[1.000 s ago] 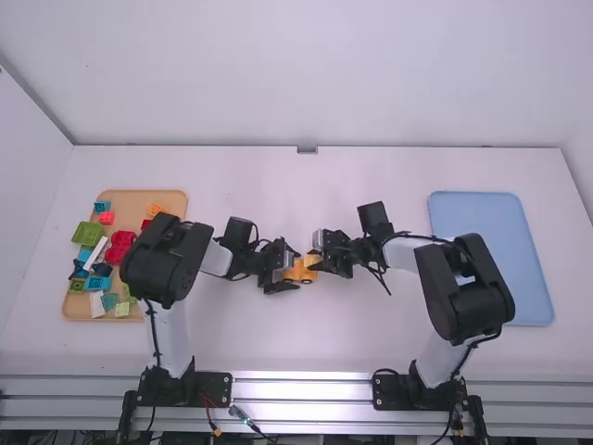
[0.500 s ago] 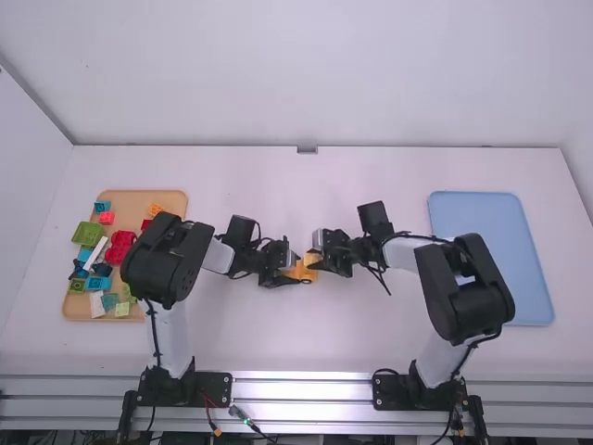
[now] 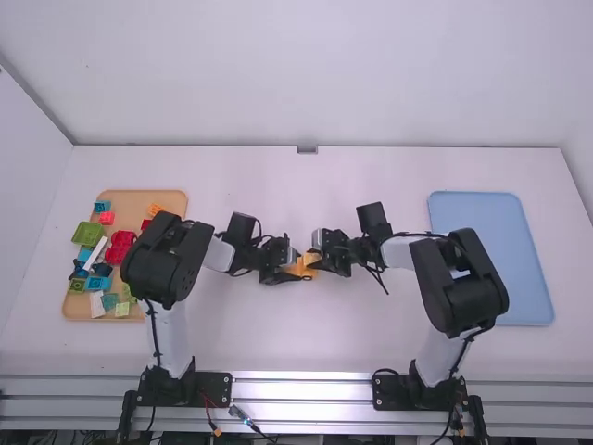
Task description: Assemble lego blocks to make yellow taxi
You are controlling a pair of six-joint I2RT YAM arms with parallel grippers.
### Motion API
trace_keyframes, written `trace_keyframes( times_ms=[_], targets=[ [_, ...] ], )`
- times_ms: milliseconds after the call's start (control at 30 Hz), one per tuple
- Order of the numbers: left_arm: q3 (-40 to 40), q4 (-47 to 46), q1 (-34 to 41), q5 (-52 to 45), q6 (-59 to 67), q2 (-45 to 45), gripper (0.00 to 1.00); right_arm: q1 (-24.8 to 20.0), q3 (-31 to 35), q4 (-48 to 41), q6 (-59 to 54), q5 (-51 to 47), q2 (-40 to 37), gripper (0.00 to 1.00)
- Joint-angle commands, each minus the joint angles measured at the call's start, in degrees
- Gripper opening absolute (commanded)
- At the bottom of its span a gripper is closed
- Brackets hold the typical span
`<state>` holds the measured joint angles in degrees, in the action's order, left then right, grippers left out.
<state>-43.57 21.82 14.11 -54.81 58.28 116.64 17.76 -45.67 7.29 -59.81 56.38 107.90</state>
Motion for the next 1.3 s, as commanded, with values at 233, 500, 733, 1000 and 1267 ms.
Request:
trace_keyframes(
  times_ms=[233,500,733,1000,1267],
  targets=[
    [-1.09,0.55,0.09,-0.15,-1.95,0.7,0.51,-0.11,0.33,0.02,0.44,-1.38,0.57,0.01],
    [-1.09,1.09,0.11,0.28,-2.4,1.49,0.5,-0.09,-0.15,0.02,0.39,-0.9,0.57,0.0],
    [-1.09,1.38,0.13,0.26,-2.54,2.23,0.51,-0.11,-0.17,0.57,0.42,-1.18,0.57,0.0],
    [-1.14,1.57,0.15,0.2,-2.51,2.23,0.52,-0.13,-0.17,0.92,0.61,-1.79,0.83,0.0],
    [-1.16,1.62,0.13,0.26,-3.48,2.23,0.52,-0.13,-5.97,-4.35,0.04,1.22,6.58,0.0]
  ],
)
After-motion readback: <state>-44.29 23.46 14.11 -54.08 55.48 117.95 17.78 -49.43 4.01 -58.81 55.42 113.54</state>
